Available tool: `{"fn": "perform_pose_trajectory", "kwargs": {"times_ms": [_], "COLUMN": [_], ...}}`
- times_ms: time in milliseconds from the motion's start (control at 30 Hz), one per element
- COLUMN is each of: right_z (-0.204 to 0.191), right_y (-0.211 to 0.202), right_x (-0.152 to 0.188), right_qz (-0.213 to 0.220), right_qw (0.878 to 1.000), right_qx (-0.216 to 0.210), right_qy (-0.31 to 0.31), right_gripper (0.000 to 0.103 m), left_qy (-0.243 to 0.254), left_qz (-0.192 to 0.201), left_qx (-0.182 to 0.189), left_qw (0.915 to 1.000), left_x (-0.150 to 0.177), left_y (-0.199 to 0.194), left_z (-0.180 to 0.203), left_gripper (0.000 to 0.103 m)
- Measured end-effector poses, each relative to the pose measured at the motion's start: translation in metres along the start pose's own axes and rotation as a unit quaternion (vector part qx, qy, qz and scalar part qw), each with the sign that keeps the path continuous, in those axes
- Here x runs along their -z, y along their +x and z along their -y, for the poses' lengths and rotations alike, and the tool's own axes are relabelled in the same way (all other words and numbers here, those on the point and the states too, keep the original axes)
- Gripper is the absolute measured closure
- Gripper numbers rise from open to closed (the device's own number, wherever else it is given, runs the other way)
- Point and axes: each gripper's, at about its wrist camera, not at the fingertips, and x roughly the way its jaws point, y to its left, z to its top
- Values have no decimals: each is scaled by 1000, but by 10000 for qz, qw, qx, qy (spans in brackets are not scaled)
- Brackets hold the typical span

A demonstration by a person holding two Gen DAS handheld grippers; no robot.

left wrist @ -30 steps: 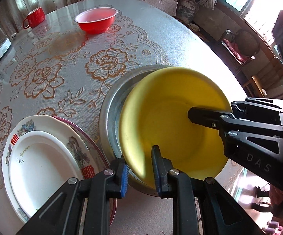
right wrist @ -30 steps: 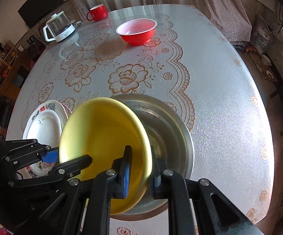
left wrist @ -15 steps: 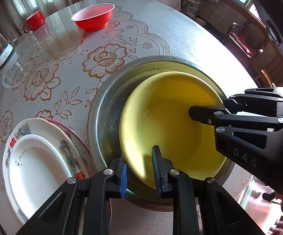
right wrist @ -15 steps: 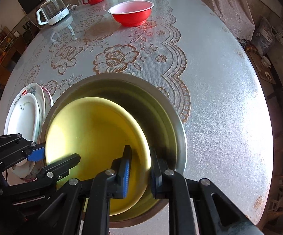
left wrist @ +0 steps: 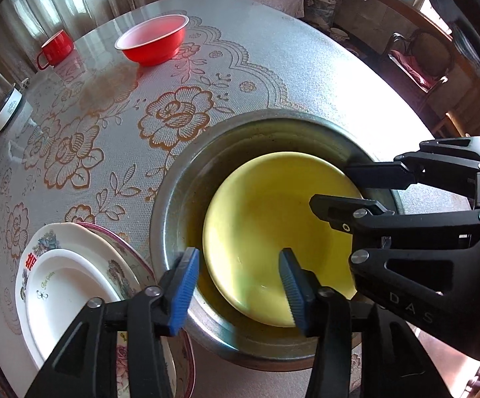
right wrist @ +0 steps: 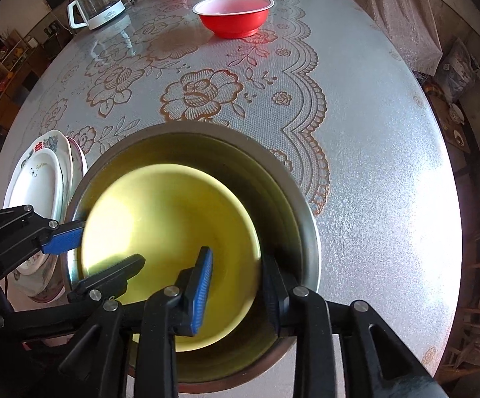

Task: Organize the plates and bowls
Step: 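Open both tools and move them toward the red bowl, then close the left tool on the red bowl rim while the right tool grips the opposite rim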

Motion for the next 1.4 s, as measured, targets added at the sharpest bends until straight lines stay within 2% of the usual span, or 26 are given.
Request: {"fn": "perform_pose_trajectory", "kwargs": {"times_ms": [33,67,233,333,433,600,767,867,1167,1400], "right_z": [-1,-1,0,5,9,19,33,41,62,76], "right_y": [-4,-8,-30,-38,-38,-31,-17,-6,27,40], "right_x": [-1,-3,-15,-30,-47,-76,-109,-131,-197,-245], "right_qz": [44,79,273,396,485,581,648,667,644,765], "right_qw": [10000,9999,9994,9991,9988,9976,9963,9957,9931,9894], "right_qx": [26,34,-8,-108,-80,-270,-342,-399,-637,-775], "right_qy": [-47,-98,-217,-109,23,247,442,504,741,963], "right_gripper": [69,69,69,69,69,69,69,69,69,69], "left_qy": [37,81,130,171,238,405,286,145,-505,-744], "left_qz": [41,93,337,481,461,295,213,157,-48,-29], "left_qx": [36,8,-231,-596,-1002,-1781,-2132,-2217,-2009,-2069], "left_qw": [10000,9999,9991,9969,9936,9827,9764,9749,9783,9755], "left_x": [-1,-1,-11,-21,-37,-66,-95,-114,-164,-199], "left_y": [-3,-7,-22,-27,-20,-5,9,19,45,55], "left_z": [1,2,-7,-19,-35,-65,-92,-106,-146,-171], "left_gripper": [33,31,31,31,31,31,31,31,31,31]}}
